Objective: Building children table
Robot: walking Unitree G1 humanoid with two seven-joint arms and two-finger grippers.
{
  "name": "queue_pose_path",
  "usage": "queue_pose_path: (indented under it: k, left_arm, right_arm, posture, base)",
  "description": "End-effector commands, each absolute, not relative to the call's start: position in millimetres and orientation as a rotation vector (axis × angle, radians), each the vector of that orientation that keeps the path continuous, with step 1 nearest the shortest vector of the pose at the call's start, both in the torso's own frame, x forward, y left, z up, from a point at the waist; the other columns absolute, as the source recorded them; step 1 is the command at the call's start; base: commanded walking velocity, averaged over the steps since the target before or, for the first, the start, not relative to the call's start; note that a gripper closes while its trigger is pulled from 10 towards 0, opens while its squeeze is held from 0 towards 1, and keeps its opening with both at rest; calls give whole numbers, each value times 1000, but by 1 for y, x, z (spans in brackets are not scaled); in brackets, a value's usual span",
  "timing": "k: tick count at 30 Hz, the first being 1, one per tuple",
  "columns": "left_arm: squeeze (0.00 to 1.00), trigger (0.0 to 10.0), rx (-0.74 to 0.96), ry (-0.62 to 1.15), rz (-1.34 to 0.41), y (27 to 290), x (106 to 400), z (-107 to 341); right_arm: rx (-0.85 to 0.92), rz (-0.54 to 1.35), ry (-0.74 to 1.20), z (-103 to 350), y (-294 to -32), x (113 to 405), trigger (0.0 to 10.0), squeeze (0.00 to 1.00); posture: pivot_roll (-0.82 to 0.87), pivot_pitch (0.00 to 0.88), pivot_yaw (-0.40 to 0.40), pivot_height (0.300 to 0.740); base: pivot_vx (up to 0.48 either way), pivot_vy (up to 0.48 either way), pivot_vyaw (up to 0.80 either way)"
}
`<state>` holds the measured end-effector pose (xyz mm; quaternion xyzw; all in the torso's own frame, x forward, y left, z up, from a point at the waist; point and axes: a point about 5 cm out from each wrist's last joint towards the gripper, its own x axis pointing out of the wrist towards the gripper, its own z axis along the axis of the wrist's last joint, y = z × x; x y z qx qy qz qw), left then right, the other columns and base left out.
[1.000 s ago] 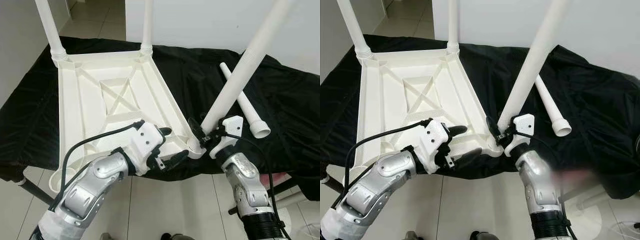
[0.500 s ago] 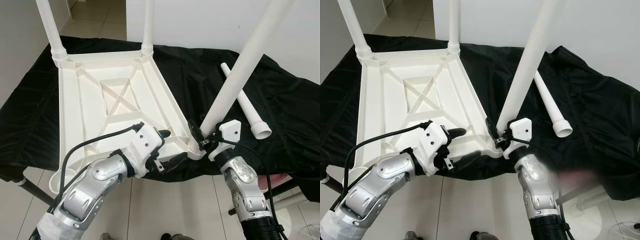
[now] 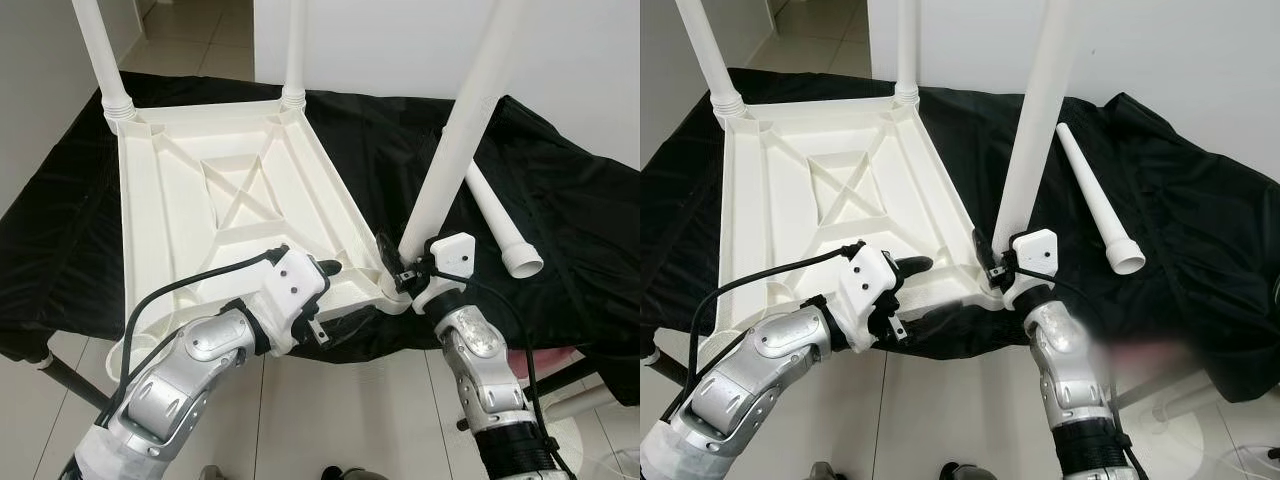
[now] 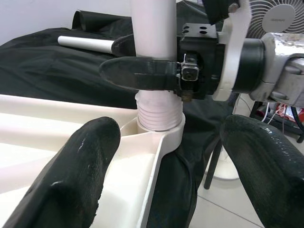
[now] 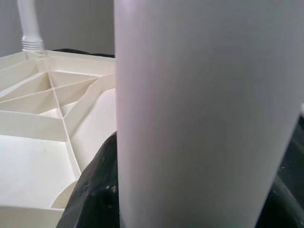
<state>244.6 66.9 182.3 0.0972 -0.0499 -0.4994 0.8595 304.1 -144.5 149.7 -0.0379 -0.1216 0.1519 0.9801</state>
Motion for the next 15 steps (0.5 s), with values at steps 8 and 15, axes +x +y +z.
queue_pose_path:
  k: [8, 15]
  left_arm:
    - [0, 10000, 225, -95, -1074, 66, 244, 181]
    - [0, 10000, 231, -93, -1071, 67, 245, 180]
  right_arm:
    - [-65, 203, -63, 113, -165, 305, 10000, 0]
    - [11, 121, -56, 111, -161, 304, 10000, 0]
  posture:
    - [33, 124, -73, 740]
    - [35, 123, -70, 740]
  base:
    - [0, 0, 0]
    - [0, 0, 0]
